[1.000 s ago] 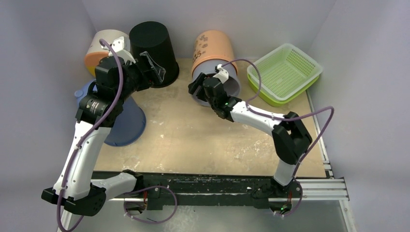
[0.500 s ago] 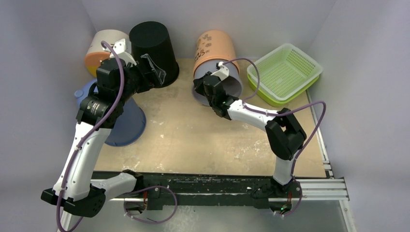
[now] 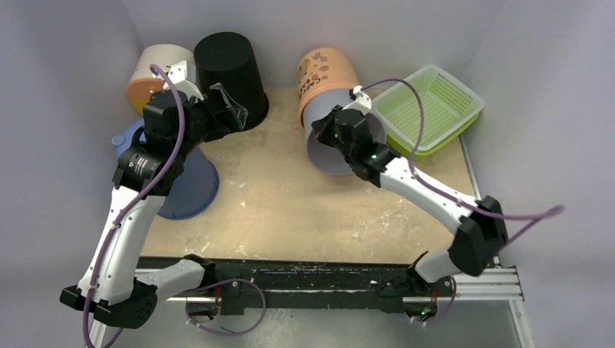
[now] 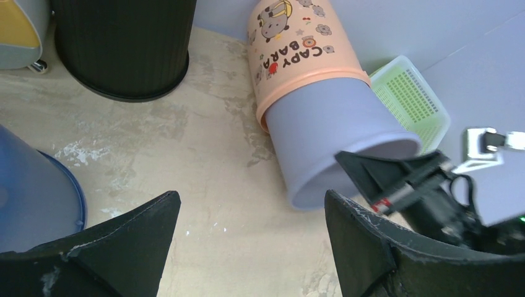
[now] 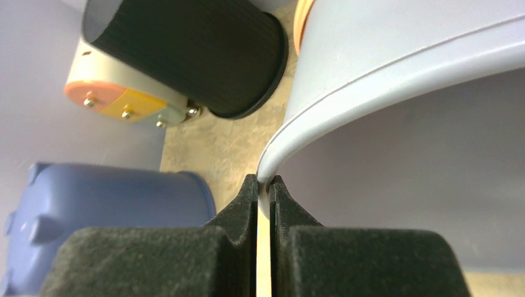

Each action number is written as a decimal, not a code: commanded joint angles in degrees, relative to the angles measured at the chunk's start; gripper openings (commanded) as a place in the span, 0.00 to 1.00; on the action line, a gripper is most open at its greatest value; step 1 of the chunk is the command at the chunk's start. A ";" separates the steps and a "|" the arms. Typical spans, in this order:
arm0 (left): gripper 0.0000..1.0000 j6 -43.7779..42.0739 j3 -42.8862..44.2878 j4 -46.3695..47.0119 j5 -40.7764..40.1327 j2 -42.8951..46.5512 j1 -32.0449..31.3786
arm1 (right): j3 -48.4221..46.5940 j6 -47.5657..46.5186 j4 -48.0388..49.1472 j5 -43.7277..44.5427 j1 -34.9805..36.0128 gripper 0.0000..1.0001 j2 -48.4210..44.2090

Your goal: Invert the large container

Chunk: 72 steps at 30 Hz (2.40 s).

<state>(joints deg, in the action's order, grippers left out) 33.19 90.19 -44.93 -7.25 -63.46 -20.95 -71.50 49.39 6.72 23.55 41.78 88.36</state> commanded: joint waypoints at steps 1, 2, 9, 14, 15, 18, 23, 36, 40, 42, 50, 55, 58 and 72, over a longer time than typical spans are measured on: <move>0.84 -1.44 -0.53 0.92 -1.09 1.90 -0.32 | 1.12 -2.03 -8.70 -7.63 0.39 0.00 -11.16; 0.84 -1.47 -0.61 0.78 -1.20 1.93 -0.36 | 2.38 -1.54 -9.46 -9.52 0.41 0.00 -13.00; 0.84 -1.30 1.63 -1.05 -2.51 1.87 -0.32 | 4.42 0.32 -15.81 -16.15 2.68 0.00 -22.27; 0.84 -0.67 2.97 -1.55 -2.81 1.77 -0.32 | -0.73 -2.57 -24.33 -18.52 3.57 0.00 -26.58; 0.84 -0.54 3.37 -1.67 -2.78 1.71 -0.32 | -1.39 -3.11 -24.78 -19.71 3.57 0.00 -27.17; 0.84 -0.48 5.05 -2.26 -3.12 1.27 -0.33 | -0.57 -2.15 -21.76 -24.53 3.55 0.00 -28.19; 0.84 -0.43 7.23 -2.73 -3.70 0.47 -0.33 | 9.95 4.15 -5.04 -35.11 4.44 0.00 -26.31; 0.84 -0.85 7.57 -3.06 -4.14 -0.09 -0.32 | 16.55 2.63 -7.75 -35.09 5.51 0.22 -18.16; 0.84 -0.70 6.41 -2.97 -4.32 0.08 -0.32 | 11.87 0.62 -12.04 -31.02 5.59 0.44 -17.46; 0.84 -0.63 6.16 -2.80 -4.21 0.16 -0.32 | 11.80 1.17 -11.76 -30.02 5.59 0.51 -17.27; 0.84 -0.50 4.17 -1.95 -2.66 -0.79 -0.34 | 18.68 10.79 1.99 -28.03 5.74 0.54 -15.10; 0.83 -0.18 3.54 -1.45 -1.35 -1.27 -0.63 | 17.65 13.58 8.04 -25.67 7.40 0.53 -10.50; 0.83 -0.13 2.90 -1.49 -1.20 -0.89 -0.94 | 18.14 14.69 13.64 -26.34 7.78 0.30 -8.04; 0.83 -1.92 7.10 -3.44 -6.25 -1.43 -3.17 | 37.47 22.56 57.77 -24.47 8.85 0.00 -18.05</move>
<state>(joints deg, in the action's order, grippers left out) 33.17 93.56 -49.04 -10.59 -64.99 -23.42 -37.58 66.15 37.04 -3.07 50.48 71.72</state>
